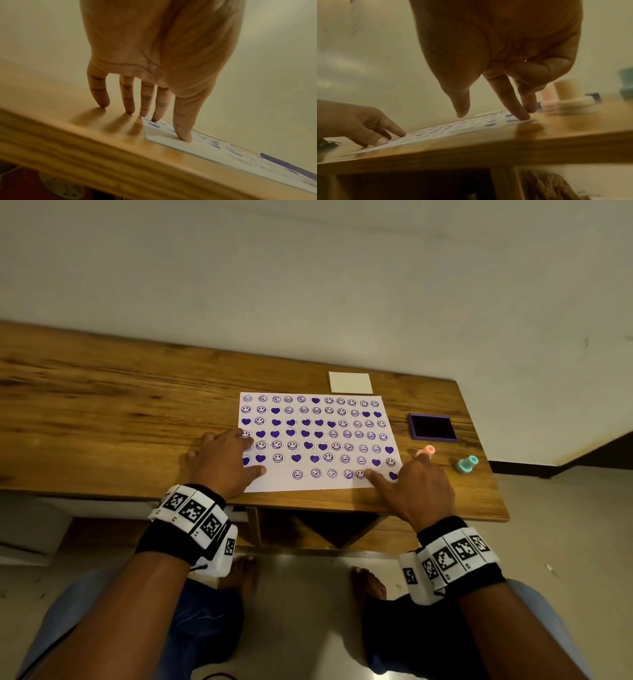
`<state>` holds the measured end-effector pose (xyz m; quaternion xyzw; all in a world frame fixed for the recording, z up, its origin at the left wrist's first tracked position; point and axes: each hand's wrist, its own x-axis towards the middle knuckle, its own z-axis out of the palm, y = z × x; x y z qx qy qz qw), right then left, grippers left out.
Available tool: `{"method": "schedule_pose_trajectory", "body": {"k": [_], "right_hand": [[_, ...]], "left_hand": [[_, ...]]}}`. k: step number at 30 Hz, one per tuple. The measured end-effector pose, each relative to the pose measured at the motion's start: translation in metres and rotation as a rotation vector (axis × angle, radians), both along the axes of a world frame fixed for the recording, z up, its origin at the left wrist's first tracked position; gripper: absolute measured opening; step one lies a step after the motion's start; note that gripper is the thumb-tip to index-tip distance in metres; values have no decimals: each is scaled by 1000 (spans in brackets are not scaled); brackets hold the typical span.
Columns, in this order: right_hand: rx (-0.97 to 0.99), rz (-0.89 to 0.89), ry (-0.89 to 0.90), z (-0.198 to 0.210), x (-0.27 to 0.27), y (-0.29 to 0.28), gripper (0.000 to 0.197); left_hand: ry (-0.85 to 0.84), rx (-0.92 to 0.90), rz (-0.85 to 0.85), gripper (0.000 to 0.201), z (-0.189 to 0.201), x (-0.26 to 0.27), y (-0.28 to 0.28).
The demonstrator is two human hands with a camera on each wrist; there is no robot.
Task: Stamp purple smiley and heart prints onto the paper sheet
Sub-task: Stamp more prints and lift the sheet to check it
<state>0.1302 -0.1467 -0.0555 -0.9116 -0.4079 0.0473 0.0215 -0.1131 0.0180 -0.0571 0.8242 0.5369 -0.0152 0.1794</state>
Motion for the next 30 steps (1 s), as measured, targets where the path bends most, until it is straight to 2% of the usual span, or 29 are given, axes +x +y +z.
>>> {"method": "schedule_pose_trajectory", "body": {"k": [3,6,10,12,14,15,17,20,23,26,30], "right_hand": [[110,38,129,-6,-8,0,75],[351,25,390,0,-13,7,66],[730,-258,811,10,3,22,70],[736,-350,920,15,18,26,50],[657,-373,978,20,28,27,22],[621,-375,1003,20,31,27,17],[571,-342,981,13,34,28,14],[570,-231,739,2,34,30,6],[667,-148,646,2,31,31,12],[940,-149,819,11,32,32,3],[1186,-205,1051,32,31,36,11]], "left_hand": [[-9,-3,10,66,1,0,0],[-16,-4,12,67,0,0,0],[-17,2,21,67,-1,-1,1],[-27,-3,28,66,-2,-1,0],[-37,-6,30,66,-2,-1,1],[-39,-5,31,66,-2,-1,1],[-38,-5,34,66,-4,-2,3],[-44,-5,41,65,-6,-2,4],[-107,23,83,56,-6,-2,4],[-233,23,164,50,-4,-1,5],[-306,13,183,50,-2,2,3]]}}
